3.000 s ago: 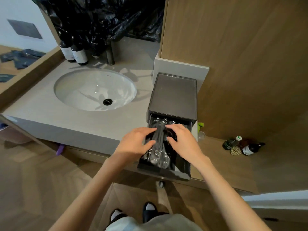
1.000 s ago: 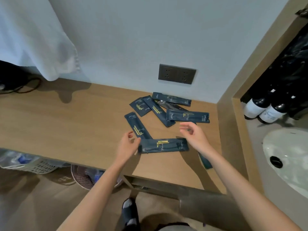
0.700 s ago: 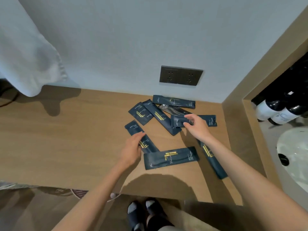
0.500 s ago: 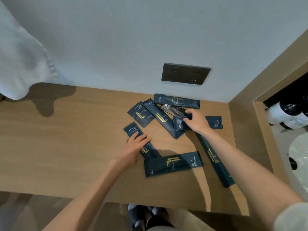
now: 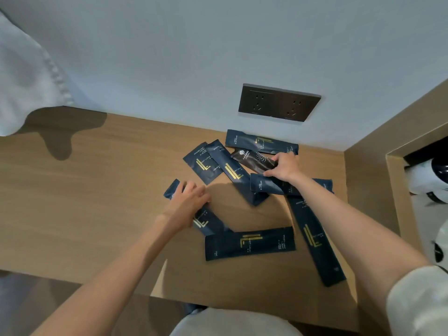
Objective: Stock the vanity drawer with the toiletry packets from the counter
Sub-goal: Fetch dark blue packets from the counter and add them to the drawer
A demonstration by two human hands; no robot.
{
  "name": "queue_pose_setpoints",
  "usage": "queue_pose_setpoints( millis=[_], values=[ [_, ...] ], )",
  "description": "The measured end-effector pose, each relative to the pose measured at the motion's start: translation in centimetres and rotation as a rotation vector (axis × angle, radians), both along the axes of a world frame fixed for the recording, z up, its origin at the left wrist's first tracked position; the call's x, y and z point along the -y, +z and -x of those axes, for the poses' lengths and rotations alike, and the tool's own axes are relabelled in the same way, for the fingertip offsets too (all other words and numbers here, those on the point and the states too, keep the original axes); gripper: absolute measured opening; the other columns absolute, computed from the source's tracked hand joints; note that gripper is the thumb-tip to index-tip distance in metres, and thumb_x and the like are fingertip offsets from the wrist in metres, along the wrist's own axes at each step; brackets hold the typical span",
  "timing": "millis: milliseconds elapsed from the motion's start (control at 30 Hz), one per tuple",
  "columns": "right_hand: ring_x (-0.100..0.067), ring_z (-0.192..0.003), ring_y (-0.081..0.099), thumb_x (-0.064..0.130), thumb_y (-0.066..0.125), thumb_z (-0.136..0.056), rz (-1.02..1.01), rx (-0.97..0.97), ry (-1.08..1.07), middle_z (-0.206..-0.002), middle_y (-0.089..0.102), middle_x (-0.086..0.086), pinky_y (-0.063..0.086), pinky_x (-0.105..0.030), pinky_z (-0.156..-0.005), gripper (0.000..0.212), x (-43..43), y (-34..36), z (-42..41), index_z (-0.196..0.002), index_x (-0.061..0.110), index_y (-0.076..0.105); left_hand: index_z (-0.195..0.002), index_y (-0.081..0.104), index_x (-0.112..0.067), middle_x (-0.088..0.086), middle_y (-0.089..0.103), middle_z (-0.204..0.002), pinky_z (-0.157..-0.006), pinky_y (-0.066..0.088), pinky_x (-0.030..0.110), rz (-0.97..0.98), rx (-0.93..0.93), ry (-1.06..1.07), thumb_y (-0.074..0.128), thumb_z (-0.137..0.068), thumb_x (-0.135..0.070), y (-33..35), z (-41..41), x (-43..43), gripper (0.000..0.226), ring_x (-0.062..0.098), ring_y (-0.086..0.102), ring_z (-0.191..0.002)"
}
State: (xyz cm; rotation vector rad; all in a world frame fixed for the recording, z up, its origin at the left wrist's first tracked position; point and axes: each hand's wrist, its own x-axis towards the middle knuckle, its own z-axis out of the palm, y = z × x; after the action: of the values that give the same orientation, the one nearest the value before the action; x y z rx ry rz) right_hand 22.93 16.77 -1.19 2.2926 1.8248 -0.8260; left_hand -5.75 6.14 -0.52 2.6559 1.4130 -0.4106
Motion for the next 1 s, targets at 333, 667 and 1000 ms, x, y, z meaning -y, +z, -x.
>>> queue_pose_setpoints(
  millis=[333,667,1000],
  values=[
    [-0.026,-0.103,0.060,0.017,0.070,-0.084,-0.219,-0.190,0.067,-0.108,0.065,-0.004,0.051,-0.041,-0.088,0.018,0.5,3.2,1.4,-0.096,0.017,0.055,-0.119,0.047,-0.024,-0.003,0.061,-0.116,-0.115,0.013,0.047,0.043,-0.119,0.230,0.049,-0.094,-0.022,2.9,2.3,-0.6,0.025,0.025,0.051,-0.115],
    [-0.018,-0.110,0.059,0.015,0.065,-0.088,-0.411,-0.423,0.001,-0.121,0.064,-0.004,0.040,-0.021,-0.085,0.032,4.8,11.1,0.5,-0.119,0.011,0.058,-0.099,0.053,-0.014,0.000,0.055,-0.084,-0.063,0.035,0.030,0.477,0.534,0.382,0.064,-0.087,-0.025,5.9,-2.3,3.6,0.020,0.020,0.052,-0.077],
    [-0.003,-0.096,0.064,0.014,0.065,-0.088,-0.362,-0.762,-0.324,-0.106,0.068,0.010,0.053,-0.024,-0.079,0.025,15.4,11.6,-4.3,-0.111,0.020,0.060,-0.120,0.060,-0.015,0.004,0.026,-0.151,-0.106,0.034,0.044,0.437,0.351,0.258,0.064,-0.084,-0.040,0.0,-9.0,8.9,0.044,0.026,0.025,-0.135]
  ],
)
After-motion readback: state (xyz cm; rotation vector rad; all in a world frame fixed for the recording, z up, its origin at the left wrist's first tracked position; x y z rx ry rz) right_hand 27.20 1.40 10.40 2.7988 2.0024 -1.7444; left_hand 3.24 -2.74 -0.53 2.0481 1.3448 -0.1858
